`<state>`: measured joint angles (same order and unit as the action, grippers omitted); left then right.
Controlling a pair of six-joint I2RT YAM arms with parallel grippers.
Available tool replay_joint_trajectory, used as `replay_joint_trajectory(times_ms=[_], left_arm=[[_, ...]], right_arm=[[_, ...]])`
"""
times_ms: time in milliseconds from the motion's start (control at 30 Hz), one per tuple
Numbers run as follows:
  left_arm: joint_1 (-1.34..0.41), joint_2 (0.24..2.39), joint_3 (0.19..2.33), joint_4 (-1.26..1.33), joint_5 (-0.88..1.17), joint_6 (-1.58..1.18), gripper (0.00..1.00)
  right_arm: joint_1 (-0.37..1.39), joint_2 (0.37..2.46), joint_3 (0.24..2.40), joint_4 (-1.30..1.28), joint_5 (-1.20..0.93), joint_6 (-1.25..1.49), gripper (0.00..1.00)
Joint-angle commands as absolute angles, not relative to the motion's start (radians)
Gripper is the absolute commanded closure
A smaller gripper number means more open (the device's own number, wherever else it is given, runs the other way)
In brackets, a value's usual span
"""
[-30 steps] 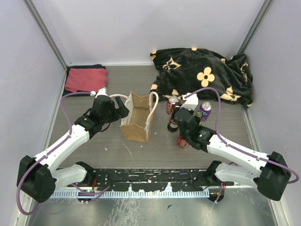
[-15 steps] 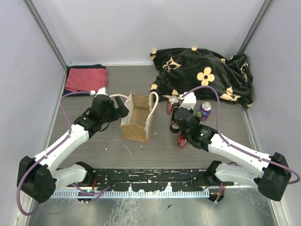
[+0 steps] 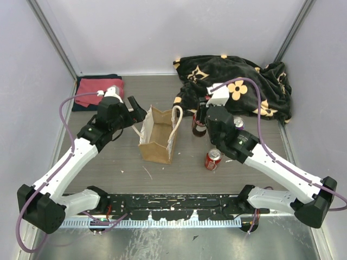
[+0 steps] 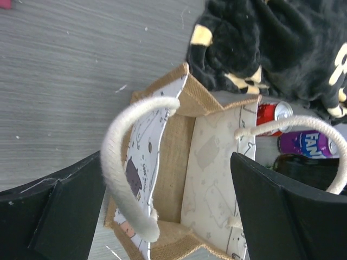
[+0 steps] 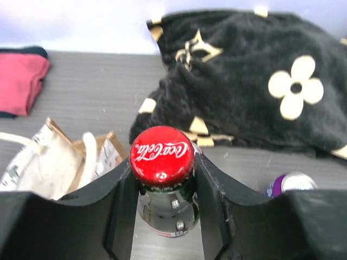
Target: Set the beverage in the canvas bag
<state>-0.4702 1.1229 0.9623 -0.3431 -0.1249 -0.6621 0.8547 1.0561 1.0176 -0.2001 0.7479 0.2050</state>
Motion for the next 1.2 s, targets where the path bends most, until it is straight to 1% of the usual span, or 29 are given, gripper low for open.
replay_joint_trajectory(times_ms=[0, 167, 333, 767, 1167], left_arm=[[-0.409, 1.125, 1.033, -0.361, -0.098, -0.633, 0.02], [-0.310, 1.123, 1.059, -0.376, -0.058, -0.632, 0.02], [-0.258, 1.102, 1.054, -0.399, -0.042, -0.629, 0.02], [-0.247, 1.036, 0.974, -0.425, -0.043, -0.634, 0.02], [-0.247, 1.057, 0.952, -0.416, -0.032, -0.691, 0.02]], right_arm=[[0.863, 1.073, 1.249, -0.022, 0.752, 0.094, 0.99], [0.864, 1.144, 1.409, -0.008, 0.720, 0.014, 0.99], [0.864, 1.235, 1.541, 0.014, 0.672, -0.037, 0.99], [0.892, 1.463, 1.800, 0.080, 0.550, -0.077, 0.99], [0.897, 1.500, 1.944, 0.098, 0.527, -0.138, 0.99]])
